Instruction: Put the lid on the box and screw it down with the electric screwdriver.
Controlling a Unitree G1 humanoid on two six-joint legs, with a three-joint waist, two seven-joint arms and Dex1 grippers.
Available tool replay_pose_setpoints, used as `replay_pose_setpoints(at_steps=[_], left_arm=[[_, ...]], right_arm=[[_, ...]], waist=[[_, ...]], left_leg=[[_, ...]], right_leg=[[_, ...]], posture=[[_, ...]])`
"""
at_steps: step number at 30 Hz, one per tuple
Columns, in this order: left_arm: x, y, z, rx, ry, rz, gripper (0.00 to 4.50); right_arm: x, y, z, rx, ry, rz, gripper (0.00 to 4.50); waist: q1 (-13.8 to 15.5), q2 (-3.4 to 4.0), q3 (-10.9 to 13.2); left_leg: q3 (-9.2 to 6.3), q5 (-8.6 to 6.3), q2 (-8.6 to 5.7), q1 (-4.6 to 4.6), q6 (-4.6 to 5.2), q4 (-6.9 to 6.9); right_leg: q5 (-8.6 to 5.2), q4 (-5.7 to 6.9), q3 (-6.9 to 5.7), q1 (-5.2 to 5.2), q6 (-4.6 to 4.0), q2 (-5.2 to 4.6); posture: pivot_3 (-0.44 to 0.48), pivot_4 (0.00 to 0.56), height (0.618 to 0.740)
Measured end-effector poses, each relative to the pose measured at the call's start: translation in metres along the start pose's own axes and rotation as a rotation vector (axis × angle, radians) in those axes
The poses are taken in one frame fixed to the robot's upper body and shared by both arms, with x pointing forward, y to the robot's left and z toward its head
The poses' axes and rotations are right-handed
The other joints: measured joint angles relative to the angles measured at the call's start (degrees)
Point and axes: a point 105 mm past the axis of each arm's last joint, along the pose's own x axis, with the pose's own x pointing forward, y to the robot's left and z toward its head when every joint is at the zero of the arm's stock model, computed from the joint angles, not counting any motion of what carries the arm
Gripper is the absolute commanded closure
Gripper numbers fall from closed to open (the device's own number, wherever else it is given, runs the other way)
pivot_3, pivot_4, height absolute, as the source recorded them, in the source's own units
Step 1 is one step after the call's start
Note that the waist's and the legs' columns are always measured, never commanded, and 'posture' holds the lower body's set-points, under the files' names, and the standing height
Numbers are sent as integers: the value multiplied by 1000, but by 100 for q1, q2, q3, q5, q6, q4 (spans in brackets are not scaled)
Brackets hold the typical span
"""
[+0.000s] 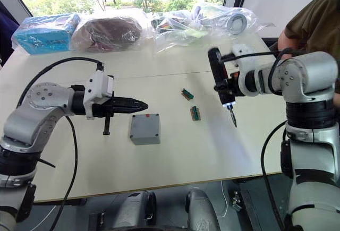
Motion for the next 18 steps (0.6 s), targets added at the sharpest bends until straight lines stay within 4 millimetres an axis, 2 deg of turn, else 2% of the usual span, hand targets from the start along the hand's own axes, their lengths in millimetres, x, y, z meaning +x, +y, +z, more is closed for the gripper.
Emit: replay_pose_setpoints(at_steps=[3, 7, 11, 13, 14, 15, 18], left_arm=[[1, -1, 4, 5, -3, 10, 4500], [-2, 1, 9, 1, -21, 48, 4500], [-3, 1, 10, -6, -17, 63, 4500], [-2, 1, 11, -13, -16, 69, 4500], [-1, -1, 12, -9, -17, 67, 4500], [-1, -2, 12, -9, -19, 64, 4500], [-2, -4, 10, -17, -12, 61, 4500]], right_arm=[[13, -12, -16, 56, 110, -28, 2637], [29, -21, -34, 49, 216, -70, 2637], [36, -26, -36, 26, 234, -66, 2637], [39, -28, -36, 25, 229, -56, 1701], [41, -31, -36, 23, 227, -60, 1535], [41, -32, -35, 21, 222, -61, 1092], [42, -36, -35, 17, 219, -71, 216]], waist=[[17, 0, 4], [18, -2, 6], [24, -7, 3], [14, -9, 2], [15, -11, 1], [17, -10, 1], [37, -10, 1]], left_leg=[[2, 0, 0, -2, 0, 2], [4, 0, -1, -3, 0, 6], [4, 0, -1, 0, 0, 17], [5, 0, 0, 5, 0, 28], [5, 0, 0, 7, 0, 37], [5, 0, 0, 8, 0, 45], [4, 0, 1, 7, 0, 74]], right_leg=[[1, 0, 1, -2, 2, 0], [4, 0, 3, -1, 7, -1], [6, 0, 3, 8, 10, 2], [11, -2, 3, 18, 17, 2], [13, -4, 4, 27, 18, 1], [13, -5, 3, 31, 18, 1], [16, -4, 2, 46, 14, 2]], posture=[[0, 150, 740], [0, 150, 740], [0, 150, 740], [0, 150, 740], [0, 150, 740], [0, 150, 740], [0, 150, 740]])
